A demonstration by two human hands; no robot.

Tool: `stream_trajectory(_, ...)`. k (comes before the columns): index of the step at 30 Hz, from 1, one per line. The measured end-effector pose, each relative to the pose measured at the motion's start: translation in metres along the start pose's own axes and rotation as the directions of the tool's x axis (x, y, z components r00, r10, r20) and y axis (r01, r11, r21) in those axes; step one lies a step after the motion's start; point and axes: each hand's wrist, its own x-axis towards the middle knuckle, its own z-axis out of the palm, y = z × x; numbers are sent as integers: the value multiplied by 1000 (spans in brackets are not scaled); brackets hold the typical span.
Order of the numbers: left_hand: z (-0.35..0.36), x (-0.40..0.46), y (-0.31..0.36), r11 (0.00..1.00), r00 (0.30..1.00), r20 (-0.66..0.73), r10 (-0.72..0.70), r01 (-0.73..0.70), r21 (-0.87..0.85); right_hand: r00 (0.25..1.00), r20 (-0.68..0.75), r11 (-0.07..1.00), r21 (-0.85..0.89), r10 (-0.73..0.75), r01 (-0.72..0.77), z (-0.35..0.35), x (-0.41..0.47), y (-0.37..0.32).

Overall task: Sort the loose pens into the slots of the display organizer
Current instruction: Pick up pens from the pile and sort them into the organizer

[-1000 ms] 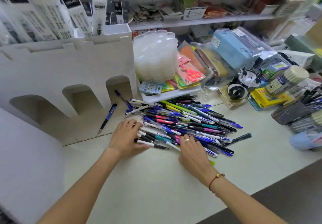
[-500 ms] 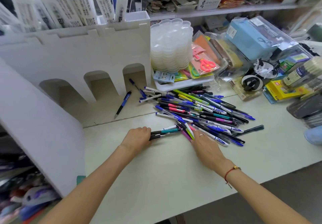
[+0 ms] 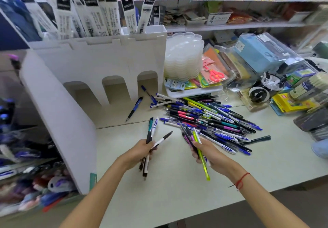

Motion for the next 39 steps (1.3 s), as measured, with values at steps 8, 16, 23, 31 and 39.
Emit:
stream_trajectory(8, 4, -54, 10, 947, 982, 150, 116, -64, -315, 999, -48, 949, 312, -25, 39, 59, 1, -34)
stream_trajectory(16, -21, -91, 22, 976, 949, 253, 188, -150, -160, 995, -42, 976, 195, -95, 101, 94, -15, -57)
stream_trajectory(23, -34, -110, 29, 951, 937, 280, 208, -126, -281, 988, 6, 958, 246, -154, 147, 111, -26, -75)
stream_trajectory(31, -51, -140, 39, 962, 915, 362, 180, -87, -258, 951, -13, 946, 98, -309, 308, 137, -59, -91)
stream_trajectory(39, -95, -202, 19, 963, 906, 332, 262, -269, -26, 949, -7, 900, 316, -314, 300, 189, -113, -87)
